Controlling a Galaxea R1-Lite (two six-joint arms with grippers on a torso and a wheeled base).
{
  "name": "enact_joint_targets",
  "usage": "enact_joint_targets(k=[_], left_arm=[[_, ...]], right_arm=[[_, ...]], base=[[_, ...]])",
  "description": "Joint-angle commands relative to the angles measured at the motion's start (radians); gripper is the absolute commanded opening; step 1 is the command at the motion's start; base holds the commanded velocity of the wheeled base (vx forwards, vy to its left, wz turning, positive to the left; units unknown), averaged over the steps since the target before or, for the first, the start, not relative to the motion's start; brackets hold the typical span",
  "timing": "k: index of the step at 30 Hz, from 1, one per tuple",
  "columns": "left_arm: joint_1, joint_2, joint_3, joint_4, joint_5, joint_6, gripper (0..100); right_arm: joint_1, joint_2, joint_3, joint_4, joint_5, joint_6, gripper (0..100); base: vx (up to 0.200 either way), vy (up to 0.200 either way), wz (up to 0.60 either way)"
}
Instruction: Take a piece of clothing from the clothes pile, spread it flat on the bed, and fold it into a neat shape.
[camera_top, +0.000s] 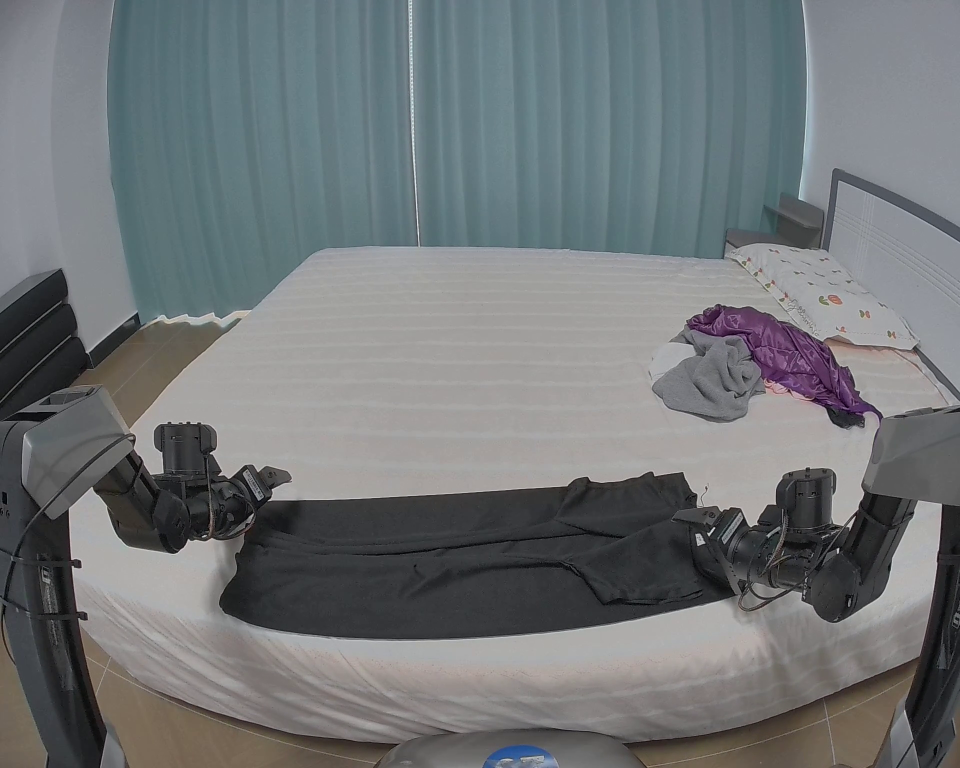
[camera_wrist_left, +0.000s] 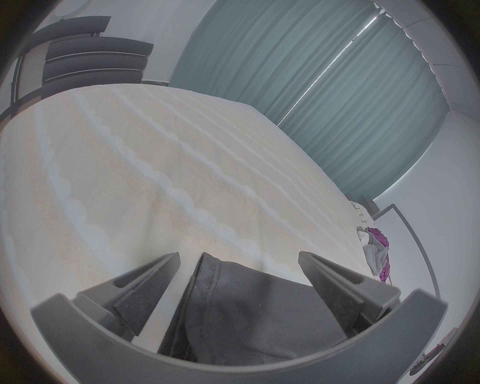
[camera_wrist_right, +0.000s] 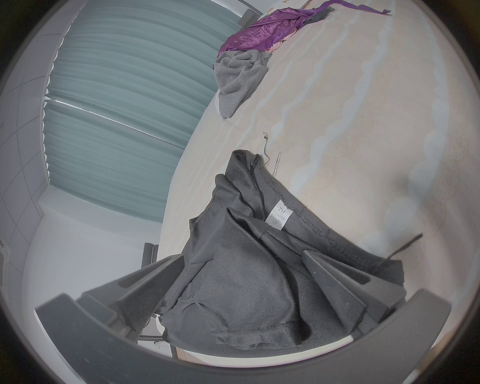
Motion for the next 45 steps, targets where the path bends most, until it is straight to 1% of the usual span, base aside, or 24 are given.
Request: enact_joint_targets(k=[1, 8, 15, 26, 32, 39, 40, 45], left_arm=[[0.002, 0.013, -0.009, 0.002, -0.002, -0.003, 0], [0.002, 0.017, -0.024, 0.002, -0.009, -0.029, 0], [0.042, 0.011, -0.044, -0.007, 0.000, -0.113, 0], [0.046, 0.022, -0.058, -0.009, -0.002, -0.119, 0], [0.051, 0.045, -0.088, -0.007, 0.000, -0.129, 0], [0.054, 0.050, -0.096, -0.004, 0.000, -0.136, 0], [0.054, 0.050, -0.096, -0.004, 0.000, -0.138, 100], [0.054, 0.054, -0.096, -0.006, 0.000, -0.138, 100]], right_arm=[[0.000, 0.010, 0.002, -0.006, 0.000, 0.000, 100], [0.000, 0.017, 0.002, -0.008, 0.000, 0.002, 100], [-0.002, 0.019, 0.001, -0.008, 0.000, 0.003, 100], [-0.002, 0.019, 0.002, -0.008, 0.000, 0.006, 100], [-0.002, 0.019, 0.001, -0.010, 0.000, 0.008, 100], [-0.014, -0.009, 0.002, -0.010, -0.001, 0.012, 100], [-0.014, -0.010, 0.002, -0.010, -0.001, 0.012, 100], [-0.045, -0.076, 0.013, -0.022, -0.006, 0.006, 100]], base=[[0.000, 0.000, 0.00], [0.000, 0.000, 0.00], [0.000, 0.000, 0.00], [0.000, 0.000, 0.00], [0.000, 0.000, 0.00], [0.000, 0.000, 0.00], [0.000, 0.000, 0.00], [0.000, 0.000, 0.00]])
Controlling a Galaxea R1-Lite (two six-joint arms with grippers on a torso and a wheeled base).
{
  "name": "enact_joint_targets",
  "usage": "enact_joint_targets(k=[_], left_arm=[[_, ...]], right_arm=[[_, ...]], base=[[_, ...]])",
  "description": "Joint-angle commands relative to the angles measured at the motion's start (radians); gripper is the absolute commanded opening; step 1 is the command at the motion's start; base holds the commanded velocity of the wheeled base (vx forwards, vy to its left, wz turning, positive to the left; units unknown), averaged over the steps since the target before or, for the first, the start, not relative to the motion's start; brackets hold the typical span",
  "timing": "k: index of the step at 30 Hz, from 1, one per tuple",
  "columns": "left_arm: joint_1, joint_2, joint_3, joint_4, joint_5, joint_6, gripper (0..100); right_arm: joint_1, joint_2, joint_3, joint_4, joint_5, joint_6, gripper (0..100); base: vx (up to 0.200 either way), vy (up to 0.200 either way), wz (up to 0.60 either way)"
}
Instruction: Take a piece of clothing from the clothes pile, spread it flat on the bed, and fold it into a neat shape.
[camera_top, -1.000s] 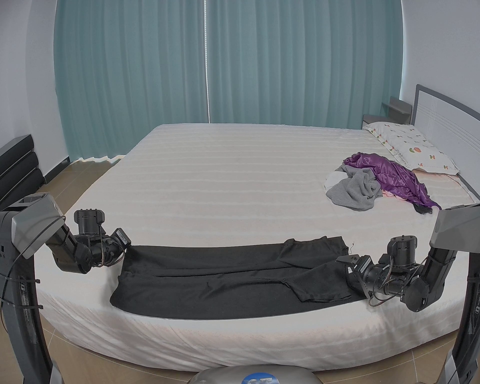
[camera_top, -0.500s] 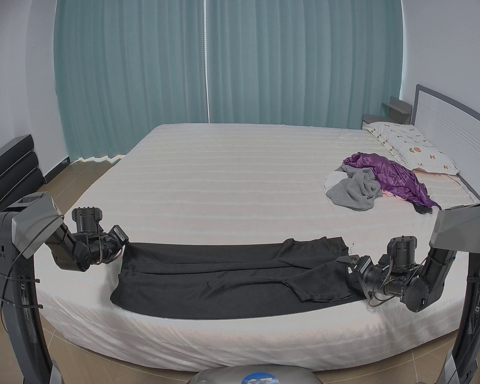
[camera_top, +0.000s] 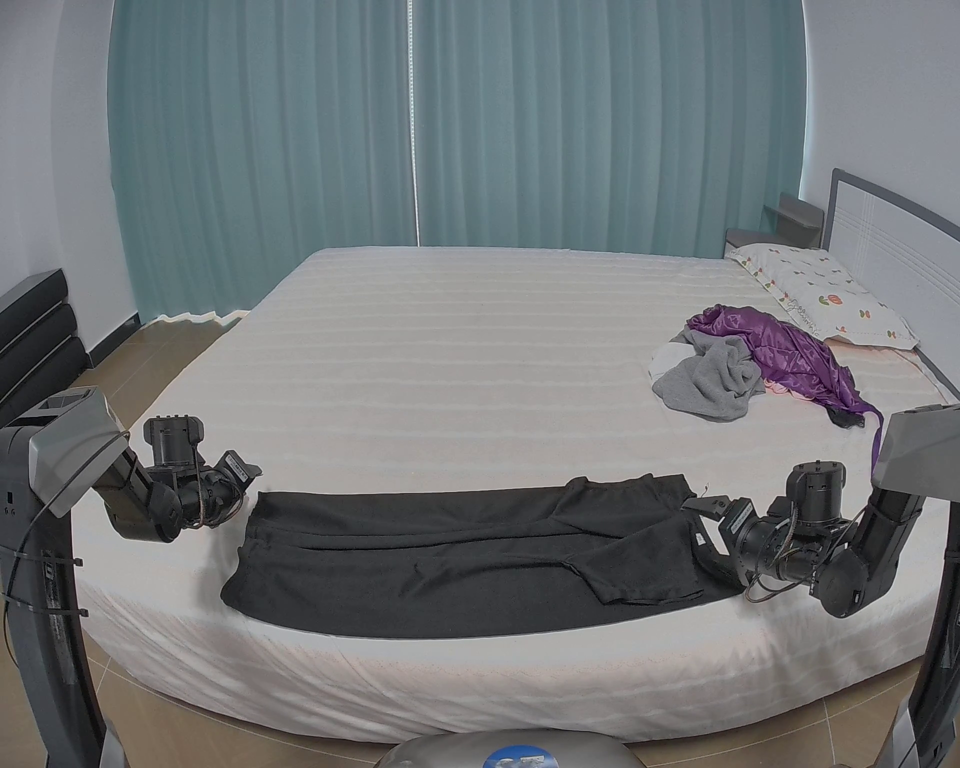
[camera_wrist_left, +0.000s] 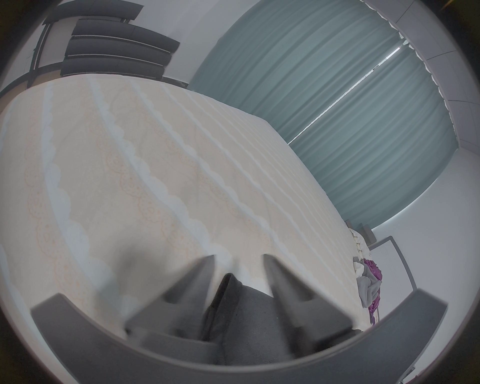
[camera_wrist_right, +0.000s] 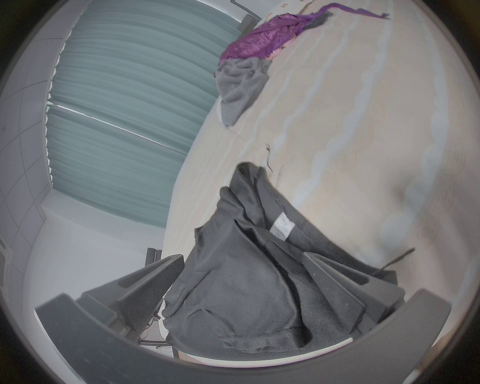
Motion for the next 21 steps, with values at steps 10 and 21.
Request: enact_joint_targets(k=[10, 21], left_arm=[[-0.001, -0.102, 0.070, 0.000, -0.014, -0.083, 100], [0.000, -0.119, 0.130, -0.001, -0.019, -0.103, 100]], right_arm=[[-0.043, -0.034, 0.000, -0.005, 0.006, -0.003, 100], [0.000, 0.012, -0.166, 0.080, 0.004, -0.144, 100]], base=[[0.000, 0.000, 0.00], [0.000, 0.000, 0.00]])
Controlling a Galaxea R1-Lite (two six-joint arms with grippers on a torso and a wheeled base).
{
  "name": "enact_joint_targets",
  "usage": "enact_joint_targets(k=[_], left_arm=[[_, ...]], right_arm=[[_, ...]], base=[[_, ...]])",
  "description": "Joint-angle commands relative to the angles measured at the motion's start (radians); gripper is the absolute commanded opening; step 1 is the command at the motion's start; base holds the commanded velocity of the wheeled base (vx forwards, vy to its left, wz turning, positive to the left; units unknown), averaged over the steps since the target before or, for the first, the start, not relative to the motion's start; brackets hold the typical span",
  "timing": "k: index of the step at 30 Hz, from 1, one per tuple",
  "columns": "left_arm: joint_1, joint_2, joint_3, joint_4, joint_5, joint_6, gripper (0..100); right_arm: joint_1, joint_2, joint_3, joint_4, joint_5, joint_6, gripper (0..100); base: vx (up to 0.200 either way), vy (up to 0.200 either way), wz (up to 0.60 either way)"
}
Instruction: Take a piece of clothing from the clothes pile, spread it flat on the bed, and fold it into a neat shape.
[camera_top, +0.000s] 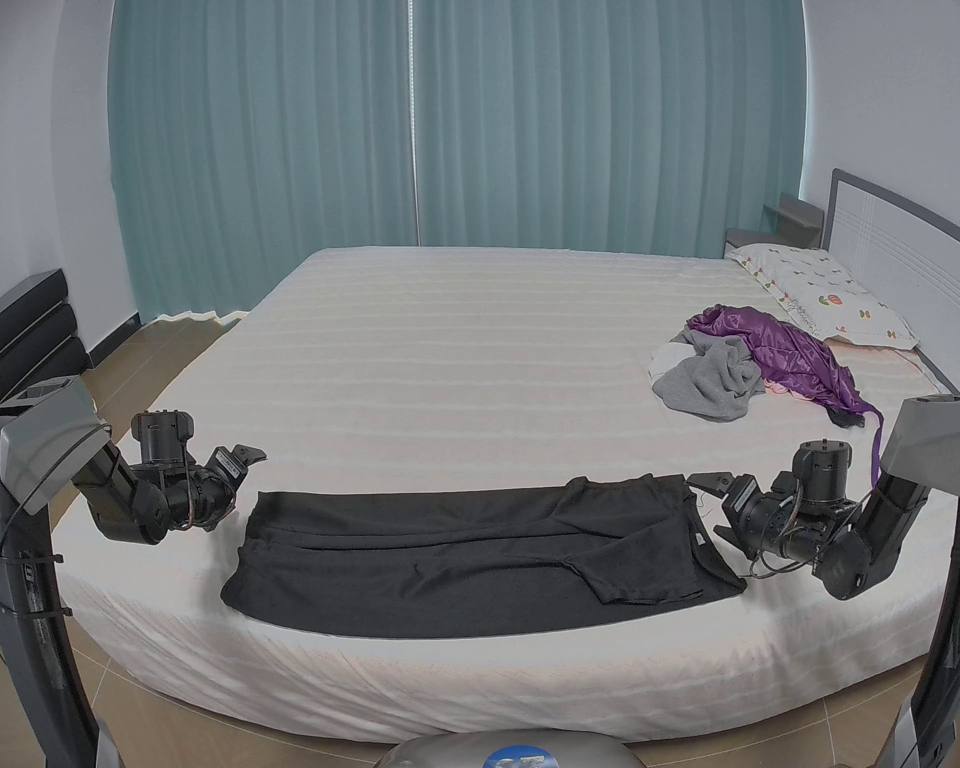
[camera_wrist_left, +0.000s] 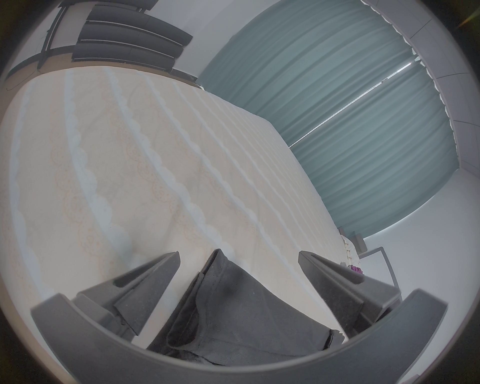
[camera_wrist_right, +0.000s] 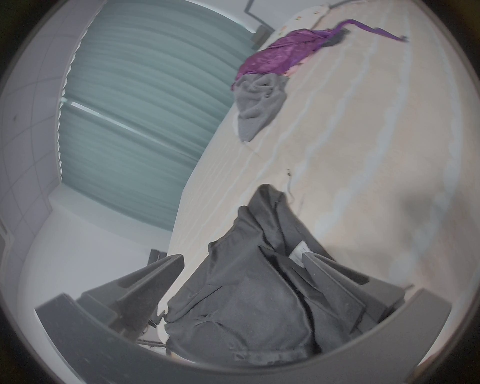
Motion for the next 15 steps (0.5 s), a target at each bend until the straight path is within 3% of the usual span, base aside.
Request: enact_joint_targets(k=[1, 5, 10, 15], left_arm=[[0.004, -0.009, 0.016, 0.000, -0.002, -0.007, 100], [0.005, -0.007, 0.022, -0.001, -0.002, -0.007, 100], [0.018, -0.001, 0.022, -0.001, -0.002, -0.007, 100], [0.021, -0.001, 0.022, -0.001, -0.002, -0.007, 100]], right_arm=[[0.020, 0.045, -0.121, 0.077, 0.001, -0.096, 100], [0.053, 0.066, -0.296, 0.244, -0.001, -0.145, 100], [0.082, 0.169, -0.470, 0.345, 0.001, -0.228, 100], [0.103, 0.249, -0.592, 0.440, -0.005, -0.257, 100]], base=[[0.000, 0.000, 0.00], [0.000, 0.000, 0.00], [0.000, 0.000, 0.00], [0.000, 0.000, 0.00]])
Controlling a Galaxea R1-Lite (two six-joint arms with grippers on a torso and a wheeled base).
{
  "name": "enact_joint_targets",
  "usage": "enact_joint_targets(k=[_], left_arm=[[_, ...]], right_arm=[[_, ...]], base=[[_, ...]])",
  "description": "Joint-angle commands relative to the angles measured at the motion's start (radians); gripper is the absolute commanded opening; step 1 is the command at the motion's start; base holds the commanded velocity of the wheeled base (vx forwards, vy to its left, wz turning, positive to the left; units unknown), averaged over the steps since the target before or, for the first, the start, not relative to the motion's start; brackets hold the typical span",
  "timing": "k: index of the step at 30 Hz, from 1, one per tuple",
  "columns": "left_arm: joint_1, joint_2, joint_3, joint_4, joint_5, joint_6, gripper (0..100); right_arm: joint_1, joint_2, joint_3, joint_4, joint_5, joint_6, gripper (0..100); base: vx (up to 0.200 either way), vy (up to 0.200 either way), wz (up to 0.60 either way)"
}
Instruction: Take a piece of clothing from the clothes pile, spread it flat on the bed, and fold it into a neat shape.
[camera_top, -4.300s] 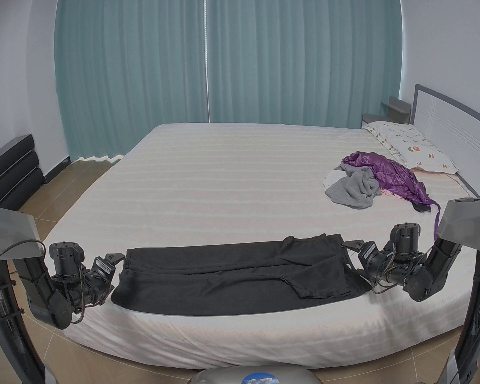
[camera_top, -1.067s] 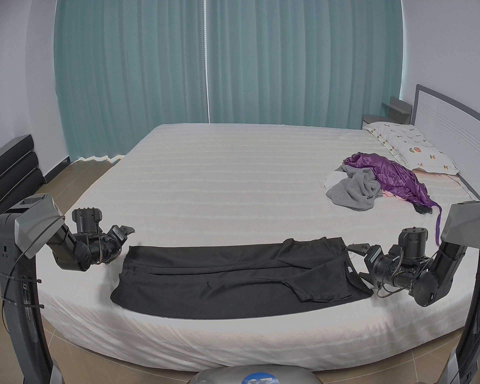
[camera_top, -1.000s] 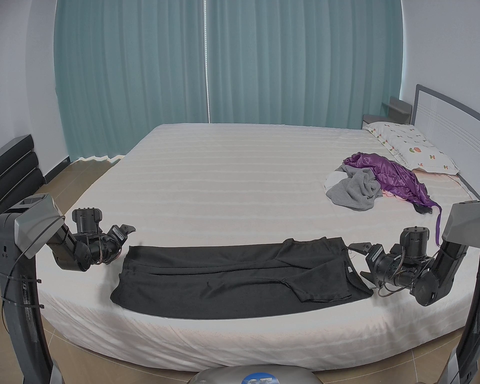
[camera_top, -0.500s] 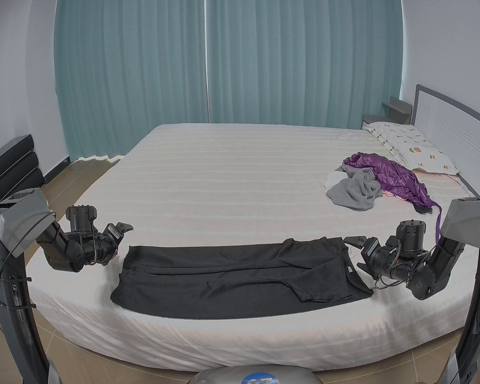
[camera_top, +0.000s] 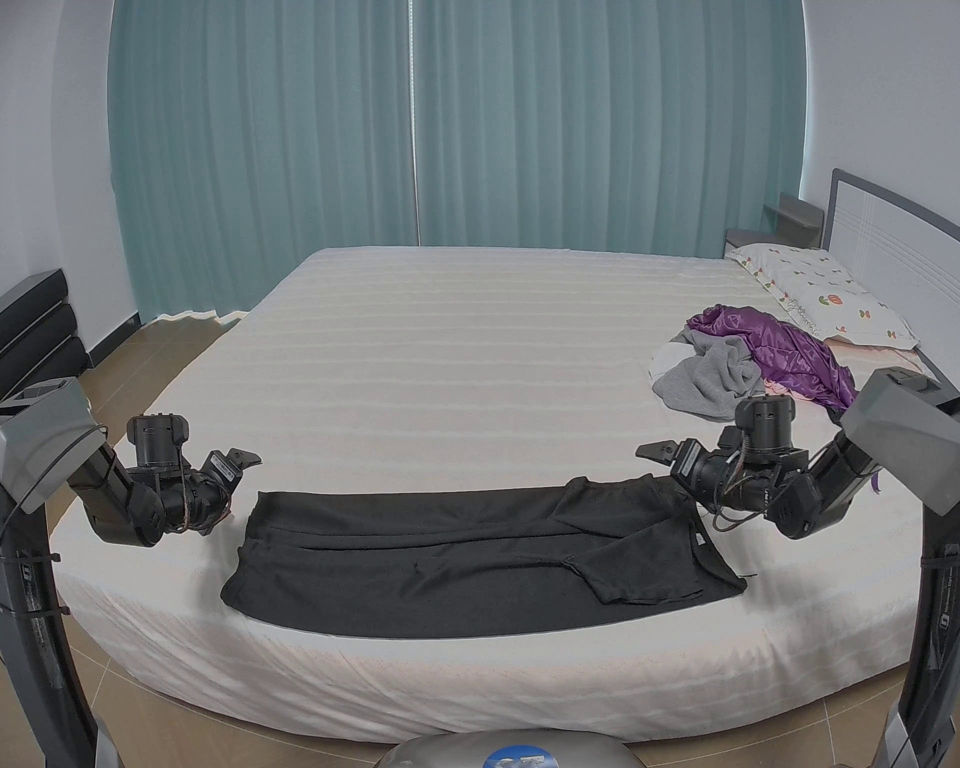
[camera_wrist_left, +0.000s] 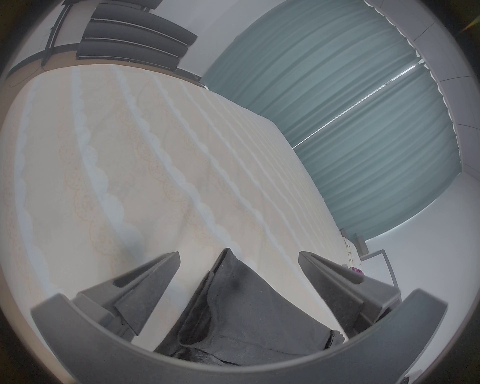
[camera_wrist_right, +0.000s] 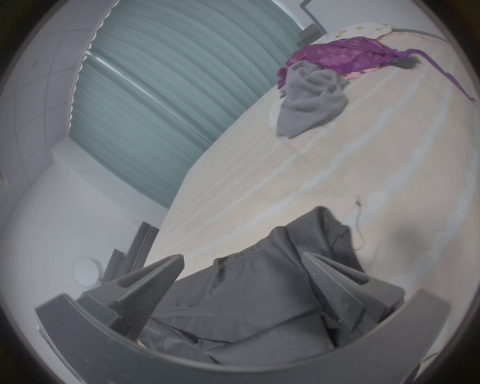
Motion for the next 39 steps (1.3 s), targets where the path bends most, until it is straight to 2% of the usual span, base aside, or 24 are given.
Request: enact_joint_targets(k=[1, 9, 17, 18, 39], left_arm=[[0.008, 0.004, 0.002, 0.000, 0.000, -0.001, 100], [0.008, 0.006, 0.002, 0.000, 0.000, -0.001, 100], [0.008, 0.004, 0.000, 0.000, 0.000, -0.001, 100], [0.008, 0.006, 0.000, 0.000, 0.000, -0.001, 100], [0.009, 0.006, -0.003, -0.002, 0.000, -0.001, 100]], right_arm=[[0.031, 0.144, -0.153, 0.080, -0.005, -0.051, 100], [0.023, 0.190, -0.214, 0.088, -0.010, -0.084, 100], [0.022, 0.204, -0.262, 0.088, -0.070, -0.113, 100], [0.022, 0.204, -0.262, 0.088, -0.076, -0.114, 0], [0.008, 0.204, -0.265, 0.044, -0.104, -0.130, 0]], base=[[0.000, 0.000, 0.00], [0.000, 0.000, 0.00], [0.000, 0.000, 0.00], [0.000, 0.000, 0.00], [0.000, 0.000, 0.00]])
